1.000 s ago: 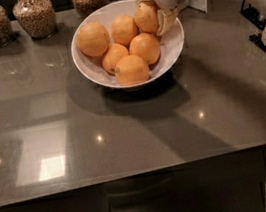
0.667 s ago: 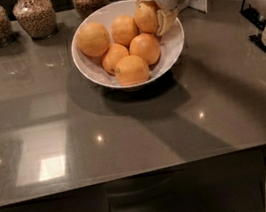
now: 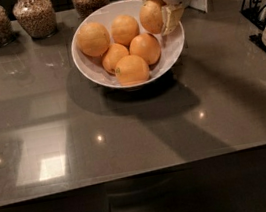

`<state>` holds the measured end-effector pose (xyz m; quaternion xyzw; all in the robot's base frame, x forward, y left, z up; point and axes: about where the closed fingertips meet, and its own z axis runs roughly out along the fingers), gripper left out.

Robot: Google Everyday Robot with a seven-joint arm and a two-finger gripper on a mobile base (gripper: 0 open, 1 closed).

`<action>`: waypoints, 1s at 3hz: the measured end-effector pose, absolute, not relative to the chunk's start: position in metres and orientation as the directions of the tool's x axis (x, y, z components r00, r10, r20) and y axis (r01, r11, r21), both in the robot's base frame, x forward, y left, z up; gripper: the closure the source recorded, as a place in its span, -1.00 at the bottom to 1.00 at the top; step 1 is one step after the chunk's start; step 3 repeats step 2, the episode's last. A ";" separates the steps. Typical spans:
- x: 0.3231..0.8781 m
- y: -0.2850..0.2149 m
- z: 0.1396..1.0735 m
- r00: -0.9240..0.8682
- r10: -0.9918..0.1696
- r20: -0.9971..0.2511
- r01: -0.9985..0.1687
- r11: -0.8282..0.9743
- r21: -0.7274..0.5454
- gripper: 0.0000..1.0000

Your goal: Pick orange from white bowl

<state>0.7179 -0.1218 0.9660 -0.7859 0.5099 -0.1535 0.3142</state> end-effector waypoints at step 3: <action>0.671 -0.122 0.990 0.402 -0.848 -0.346 -0.773 -0.112 -0.624 1.00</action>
Offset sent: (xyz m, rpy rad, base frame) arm -0.0921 0.0059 0.0512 0.5156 0.2125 0.0230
